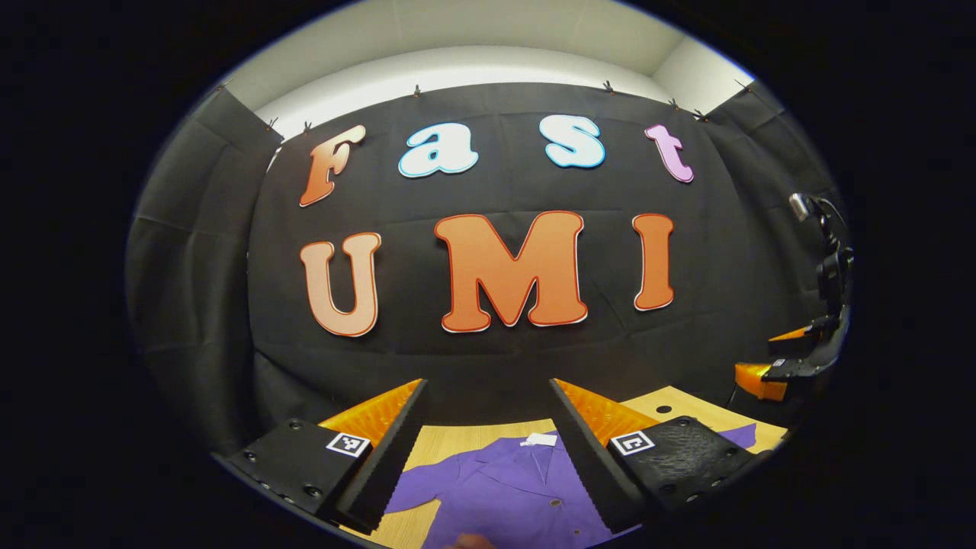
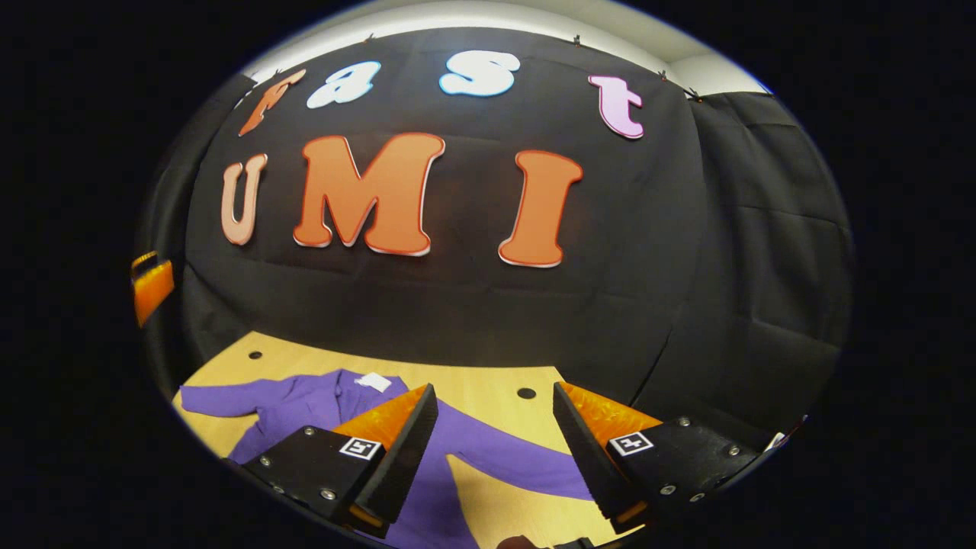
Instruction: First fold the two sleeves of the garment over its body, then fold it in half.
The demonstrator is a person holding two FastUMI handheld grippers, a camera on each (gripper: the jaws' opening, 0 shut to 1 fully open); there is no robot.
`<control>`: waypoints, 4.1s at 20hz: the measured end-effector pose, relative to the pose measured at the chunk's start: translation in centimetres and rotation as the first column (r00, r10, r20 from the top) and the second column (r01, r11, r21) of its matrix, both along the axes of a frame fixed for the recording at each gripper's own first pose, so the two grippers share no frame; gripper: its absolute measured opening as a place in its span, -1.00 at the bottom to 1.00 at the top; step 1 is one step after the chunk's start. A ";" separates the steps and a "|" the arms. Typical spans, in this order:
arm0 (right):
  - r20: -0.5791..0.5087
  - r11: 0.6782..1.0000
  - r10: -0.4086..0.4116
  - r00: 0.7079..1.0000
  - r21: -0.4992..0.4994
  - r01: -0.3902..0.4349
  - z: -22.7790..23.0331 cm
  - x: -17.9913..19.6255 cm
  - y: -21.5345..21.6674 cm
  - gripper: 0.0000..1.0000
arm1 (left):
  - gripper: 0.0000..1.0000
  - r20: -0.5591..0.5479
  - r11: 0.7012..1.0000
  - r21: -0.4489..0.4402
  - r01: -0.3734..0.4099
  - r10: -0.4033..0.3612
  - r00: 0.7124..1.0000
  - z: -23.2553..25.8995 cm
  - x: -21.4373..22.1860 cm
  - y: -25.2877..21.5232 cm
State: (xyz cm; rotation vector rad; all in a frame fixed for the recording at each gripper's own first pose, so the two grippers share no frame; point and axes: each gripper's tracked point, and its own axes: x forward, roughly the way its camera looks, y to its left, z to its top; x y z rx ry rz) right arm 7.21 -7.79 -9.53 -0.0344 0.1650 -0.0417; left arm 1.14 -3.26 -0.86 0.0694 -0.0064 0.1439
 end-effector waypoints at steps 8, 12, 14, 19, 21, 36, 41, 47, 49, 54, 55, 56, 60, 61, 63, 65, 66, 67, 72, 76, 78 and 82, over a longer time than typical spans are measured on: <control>-0.183 0.994 -0.076 0.980 0.067 0.090 -7.6 2.1 -4.5 0.87 | 0.97 -0.003 0.999 0.008 -0.035 0.035 0.999 -0.1 -0.7 0.6; -0.266 0.984 -0.136 0.954 0.075 0.161 -10.6 2.9 -7.7 0.87 | 0.97 -0.025 0.998 0.012 -0.062 0.063 0.998 -1.0 -1.2 1.2; -0.314 0.980 -0.150 0.937 0.078 0.183 -12.2 3.2 -9.2 0.87 | 1.00 -0.032 0.997 0.014 -0.078 0.079 0.996 -1.1 -1.3 1.4; -0.437 0.962 -0.164 0.884 0.125 0.241 -17.3 4.6 -12.7 0.87 | 0.97 -0.054 0.992 0.022 -0.124 0.125 0.991 -2.0 -2.1 2.2; -0.510 0.951 -0.163 0.845 0.147 0.273 -19.8 4.5 -14.0 0.87 | 0.97 -0.071 0.990 0.019 -0.143 0.144 0.987 -2.7 -2.4 2.5; -0.829 0.880 0.010 0.559 0.273 0.390 -30.4 4.6 -17.9 0.88 | 0.97 -0.185 0.971 0.029 -0.239 0.240 0.953 -6.4 -3.8 2.2; -0.861 0.869 0.031 0.507 0.274 0.412 -33.1 4.8 -18.8 0.88 | 0.97 -0.203 0.970 0.068 -0.232 0.241 0.949 -6.2 -3.9 1.1; -0.874 0.872 0.039 0.485 0.267 0.409 -34.5 5.7 -18.4 0.89 | 0.97 -0.242 0.970 0.065 -0.233 0.242 0.940 -7.2 -3.6 0.5; -0.882 0.879 0.034 0.470 0.249 0.405 -35.2 5.7 -18.3 0.89 | 0.97 -0.243 0.969 0.072 -0.235 0.245 0.938 -7.2 -3.6 0.4; -0.892 0.883 -0.010 0.452 0.204 0.424 -35.8 5.7 -19.0 0.77 | 1.00 -0.262 0.966 0.080 -0.244 0.257 0.930 -7.8 -3.8 0.3; -0.899 0.885 -0.023 0.438 0.185 0.427 -35.7 5.6 -19.2 0.72 | 0.98 -0.270 0.966 0.079 -0.245 0.258 0.928 -8.0 -3.9 0.3; -0.903 0.886 -0.023 0.428 0.179 0.427 -35.8 5.2 -18.9 0.53 | 0.97 -0.275 0.966 0.077 -0.246 0.258 0.926 -8.1 -3.9 0.3; -0.899 0.886 -0.023 0.437 0.184 0.426 -35.7 5.6 -18.5 -0.09 | 1.00 -0.269 0.968 0.091 -0.235 0.251 0.930 -7.7 -4.1 0.1; -0.897 0.872 -0.014 0.441 0.205 0.445 -35.6 5.9 -18.2 -0.47 | 0.98 -0.265 0.968 0.094 -0.231 0.248 0.932 -7.6 -4.2 0.2; -0.897 0.853 0.005 0.442 0.234 0.466 -34.8 5.9 -17.3 -0.85 | 0.98 -0.260 0.970 0.093 -0.224 0.241 0.935 -7.5 -4.2 0.7; -0.875 0.850 0.012 0.484 0.263 0.456 -33.0 6.6 -16.5 -0.89 | 1.00 -0.256 0.972 0.087 -0.219 0.234 0.938 -7.6 -4.0 1.6; -0.861 0.853 0.021 0.509 0.280 0.440 -31.7 6.8 -15.9 -0.89 | 0.97 -0.255 0.974 0.082 -0.212 0.226 0.940 -7.6 -3.9 1.9; -0.850 0.858 0.024 0.526 0.287 0.426 -30.3 6.9 -15.2 -0.89 | 0.97 -0.256 0.977 0.075 -0.200 0.213 0.943 -7.7 -3.7 2.3; -0.791 0.888 0.006 0.612 0.285 0.360 -23.3 6.7 -12.5 -0.89 | 0.98 -0.251 0.988 0.047 -0.148 0.155 0.956 -8.2 -2.5 4.7; -0.745 0.905 0.014 0.667 0.293 0.307 -17.6 6.2 -9.2 -0.89 | 0.98 -0.257 0.993 0.018 -0.117 0.117 0.959 -8.8 -2.1 6.8; -0.726 0.916 0.016 0.688 0.286 0.281 -15.2 5.9 -7.8 -0.89 | 0.98 -0.262 0.994 0.011 -0.109 0.108 0.959 -9.2 -1.9 7.9; -0.683 0.932 0.041 0.729 0.290 0.219 -11.2 6.2 -4.0 -0.90 | 0.97 -0.266 0.995 -0.009 -0.103 0.097 0.959 -9.9 -1.7 10.1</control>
